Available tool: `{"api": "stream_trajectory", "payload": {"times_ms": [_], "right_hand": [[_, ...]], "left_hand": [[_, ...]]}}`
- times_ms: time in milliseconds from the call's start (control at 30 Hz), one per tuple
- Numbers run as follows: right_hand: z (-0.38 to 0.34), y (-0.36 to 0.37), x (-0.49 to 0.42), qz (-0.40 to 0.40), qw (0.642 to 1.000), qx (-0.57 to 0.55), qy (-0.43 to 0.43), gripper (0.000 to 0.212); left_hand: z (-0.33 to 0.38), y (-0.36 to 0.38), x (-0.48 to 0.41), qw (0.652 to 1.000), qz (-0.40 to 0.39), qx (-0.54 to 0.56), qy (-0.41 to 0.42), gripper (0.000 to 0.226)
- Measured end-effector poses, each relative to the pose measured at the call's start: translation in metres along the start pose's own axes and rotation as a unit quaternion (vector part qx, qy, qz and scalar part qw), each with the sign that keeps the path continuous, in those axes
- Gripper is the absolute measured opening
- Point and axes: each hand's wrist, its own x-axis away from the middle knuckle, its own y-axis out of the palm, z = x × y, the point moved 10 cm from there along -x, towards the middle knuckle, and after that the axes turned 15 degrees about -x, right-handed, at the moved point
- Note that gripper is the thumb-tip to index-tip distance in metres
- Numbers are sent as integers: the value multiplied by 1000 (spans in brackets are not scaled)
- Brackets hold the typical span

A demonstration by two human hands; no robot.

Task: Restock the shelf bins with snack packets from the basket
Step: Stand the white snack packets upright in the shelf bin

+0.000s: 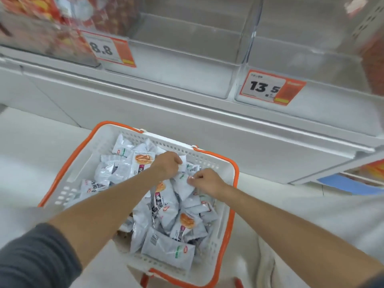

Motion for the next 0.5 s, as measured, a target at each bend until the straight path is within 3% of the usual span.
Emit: {"api": "stream_trajectory", "payload": {"times_ms": [167, 267, 333, 400, 500], "right_hand": [[-50, -33, 4, 19, 994, -91, 50, 30], [-78, -42, 16, 6, 989, -137, 52, 22], [-93, -49, 25, 11, 986, -164, 40, 21], [-113, -59, 38, 35, 986, -162, -2, 32], [-143, -63, 55, 32, 990, -97, -99, 60]], "left_hand": [[28, -13, 48, 993, -84, 69, 47, 48], [43, -29, 74, 986, -83, 141, 39, 25], [55, -37, 81, 971, -66, 227, 48, 22], [58, -53, 85, 963, -14, 262, 53, 17], [53, -73, 91, 976, 44, 204, 57, 16]]}}
